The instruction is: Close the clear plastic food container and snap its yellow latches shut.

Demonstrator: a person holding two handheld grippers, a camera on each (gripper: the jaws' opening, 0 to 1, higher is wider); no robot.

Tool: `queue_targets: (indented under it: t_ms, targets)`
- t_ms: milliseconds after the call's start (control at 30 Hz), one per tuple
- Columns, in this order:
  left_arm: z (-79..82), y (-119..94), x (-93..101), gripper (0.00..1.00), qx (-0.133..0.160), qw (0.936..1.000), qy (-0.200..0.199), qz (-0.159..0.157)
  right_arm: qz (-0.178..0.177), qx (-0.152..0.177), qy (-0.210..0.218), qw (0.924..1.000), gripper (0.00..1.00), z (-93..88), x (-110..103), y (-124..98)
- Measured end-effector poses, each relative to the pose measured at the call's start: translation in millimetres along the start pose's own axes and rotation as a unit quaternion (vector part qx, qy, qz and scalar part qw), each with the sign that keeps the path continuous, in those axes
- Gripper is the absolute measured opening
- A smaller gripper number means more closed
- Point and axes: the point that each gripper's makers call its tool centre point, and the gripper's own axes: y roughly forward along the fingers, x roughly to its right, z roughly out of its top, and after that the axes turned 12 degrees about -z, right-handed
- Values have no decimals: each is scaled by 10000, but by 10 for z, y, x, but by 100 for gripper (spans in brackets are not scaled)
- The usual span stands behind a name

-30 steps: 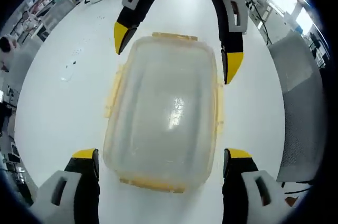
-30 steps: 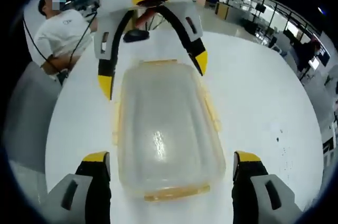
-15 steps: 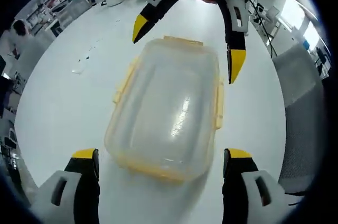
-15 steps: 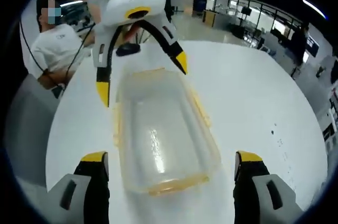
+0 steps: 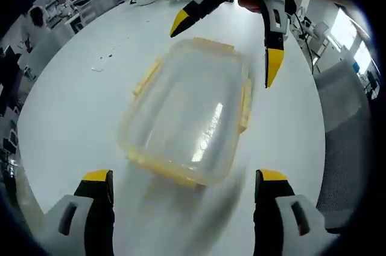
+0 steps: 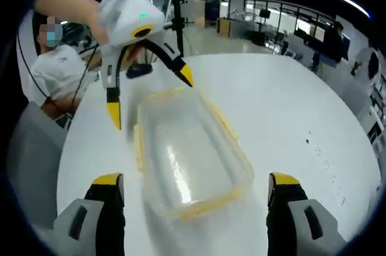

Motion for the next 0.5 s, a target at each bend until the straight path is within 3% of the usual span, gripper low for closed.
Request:
queue_targets:
  t_ms: [200, 267, 500]
  targets:
    - [-15, -34, 26, 99, 280, 9991, -302, -4, -68, 60, 145, 9999, 100, -16, -29, -51]
    - [-20, -36, 33, 98, 328, 9989, -333, -9, -78, 221, 317, 9992, 100, 20, -26, -63]
    - [-37, -42, 67, 98, 471, 9977, -493, 5, -204, 253, 429, 9986, 100, -36, -6, -111]
